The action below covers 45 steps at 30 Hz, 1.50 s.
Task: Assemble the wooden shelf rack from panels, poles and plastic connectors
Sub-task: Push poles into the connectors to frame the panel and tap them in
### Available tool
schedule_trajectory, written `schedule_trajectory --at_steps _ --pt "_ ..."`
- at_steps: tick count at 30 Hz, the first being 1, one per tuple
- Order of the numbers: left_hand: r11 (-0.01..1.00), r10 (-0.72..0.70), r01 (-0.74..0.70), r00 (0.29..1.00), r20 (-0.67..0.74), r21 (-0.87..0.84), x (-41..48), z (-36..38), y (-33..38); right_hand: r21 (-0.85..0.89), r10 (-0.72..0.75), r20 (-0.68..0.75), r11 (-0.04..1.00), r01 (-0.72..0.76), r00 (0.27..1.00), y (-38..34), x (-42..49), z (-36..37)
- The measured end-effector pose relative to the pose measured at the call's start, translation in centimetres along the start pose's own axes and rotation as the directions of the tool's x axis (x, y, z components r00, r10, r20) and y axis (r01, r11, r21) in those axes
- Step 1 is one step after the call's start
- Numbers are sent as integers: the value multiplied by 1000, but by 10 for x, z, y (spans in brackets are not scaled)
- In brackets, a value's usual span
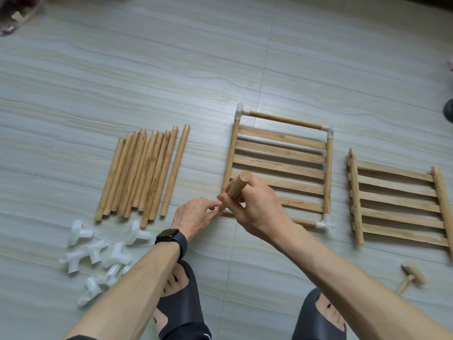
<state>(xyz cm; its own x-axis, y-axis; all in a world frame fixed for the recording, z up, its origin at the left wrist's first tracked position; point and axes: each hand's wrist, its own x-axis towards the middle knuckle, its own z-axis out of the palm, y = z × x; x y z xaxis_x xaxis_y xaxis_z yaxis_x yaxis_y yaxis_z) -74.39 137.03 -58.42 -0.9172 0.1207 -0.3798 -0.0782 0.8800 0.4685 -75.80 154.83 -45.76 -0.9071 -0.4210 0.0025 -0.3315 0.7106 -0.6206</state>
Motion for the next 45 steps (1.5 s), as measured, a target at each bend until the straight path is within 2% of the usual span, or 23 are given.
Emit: schedule_trajectory --at_steps 7,11,15,18,21,23,26,28,31,33,37,41,45 --pt "997 15 -13 999 29 -76 -13 -36 7 -104 -47 109 993 59 993 -14 -21 2" --pt "970 -6 -9 998 -58 -244 -21 -83 23 -37 100 111 995 -96 989 -14 -10 -1" --pt "895 -27 -65 980 -199 -441 -36 -136 57 -18 151 118 989 -150 981 -11 3 -1" --pt "857 -15 -108 972 -235 -504 -48 -165 87 -22 198 134 980 -197 971 -9 8 2" --pt "870 47 -132 981 -187 -474 -53 -180 116 41 217 156 973 -226 964 -1 1 7" --pt "908 84 -130 988 -131 -398 -52 -182 134 47 290 210 951 -306 934 12 -9 9" --pt "953 81 -94 995 -54 -288 -48 -178 153 -121 451 267 892 -434 852 42 -27 12" --pt "950 41 -37 999 7 -309 -42 -179 160 -254 526 289 848 -465 800 61 -38 15" --pt "927 7 11 999 47 -375 -32 -188 160 -352 578 346 810 -469 739 84 -46 27" --pt "926 -16 27 999 34 -376 -27 -189 157 -397 589 379 800 -449 714 93 -48 37" --pt "983 -55 46 998 -45 -177 -30 -176 155 -456 580 423 800 -390 696 106 -42 51" --pt "998 -15 10 996 -85 -63 -35 -167 161 -533 601 474 778 -334 643 112 -39 57" --pt "1000 20 -20 978 -207 0 -46 -166 156 -560 595 504 777 -287 626 119 -39 53"
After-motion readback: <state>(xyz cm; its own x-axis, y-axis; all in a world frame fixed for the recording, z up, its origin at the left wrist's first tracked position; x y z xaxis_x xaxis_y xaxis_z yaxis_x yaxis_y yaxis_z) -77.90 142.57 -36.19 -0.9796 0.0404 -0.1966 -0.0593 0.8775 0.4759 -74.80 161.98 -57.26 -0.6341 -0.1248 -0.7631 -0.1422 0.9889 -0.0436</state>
